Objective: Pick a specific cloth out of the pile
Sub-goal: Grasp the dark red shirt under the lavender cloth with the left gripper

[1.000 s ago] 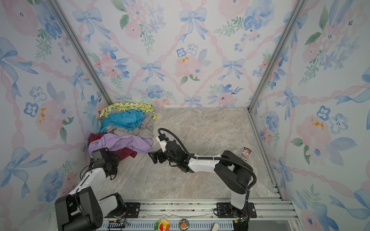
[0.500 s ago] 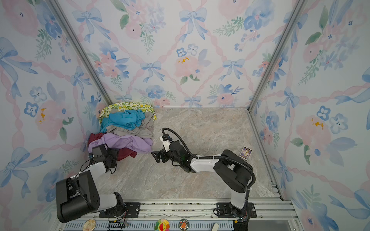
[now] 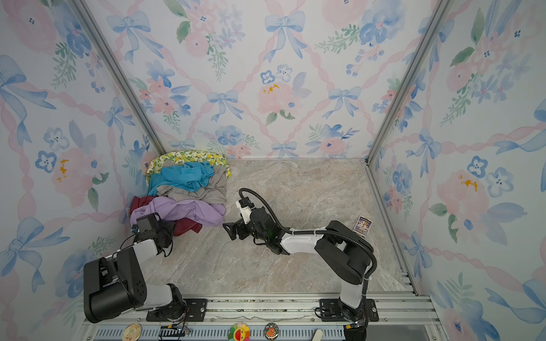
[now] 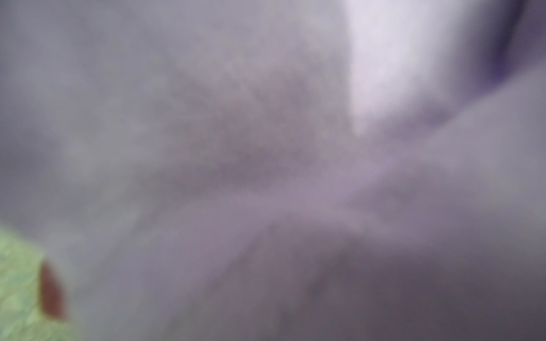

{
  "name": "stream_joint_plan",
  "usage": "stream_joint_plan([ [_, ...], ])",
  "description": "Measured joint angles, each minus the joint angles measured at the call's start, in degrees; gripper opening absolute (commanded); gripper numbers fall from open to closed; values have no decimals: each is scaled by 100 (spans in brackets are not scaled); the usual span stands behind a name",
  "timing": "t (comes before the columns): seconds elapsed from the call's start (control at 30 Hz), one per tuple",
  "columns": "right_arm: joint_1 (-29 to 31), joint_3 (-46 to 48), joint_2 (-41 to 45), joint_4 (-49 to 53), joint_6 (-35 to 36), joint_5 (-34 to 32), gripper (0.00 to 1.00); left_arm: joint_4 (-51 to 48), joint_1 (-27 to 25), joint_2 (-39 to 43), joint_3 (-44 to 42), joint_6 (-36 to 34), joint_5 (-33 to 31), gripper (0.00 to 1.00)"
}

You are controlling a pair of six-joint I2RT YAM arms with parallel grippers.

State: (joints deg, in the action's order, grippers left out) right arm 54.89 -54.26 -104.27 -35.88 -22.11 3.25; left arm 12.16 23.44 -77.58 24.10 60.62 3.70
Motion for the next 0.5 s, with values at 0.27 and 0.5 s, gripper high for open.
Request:
stream_joint_plan([
  [0.27,0,20,-2,-48,-39,-2,98,129,2,85,-203,-186,-4,38],
  [0.5,0,31,-2,-118,-42,-2,97,260,33,-39,-313,-251,9,0],
])
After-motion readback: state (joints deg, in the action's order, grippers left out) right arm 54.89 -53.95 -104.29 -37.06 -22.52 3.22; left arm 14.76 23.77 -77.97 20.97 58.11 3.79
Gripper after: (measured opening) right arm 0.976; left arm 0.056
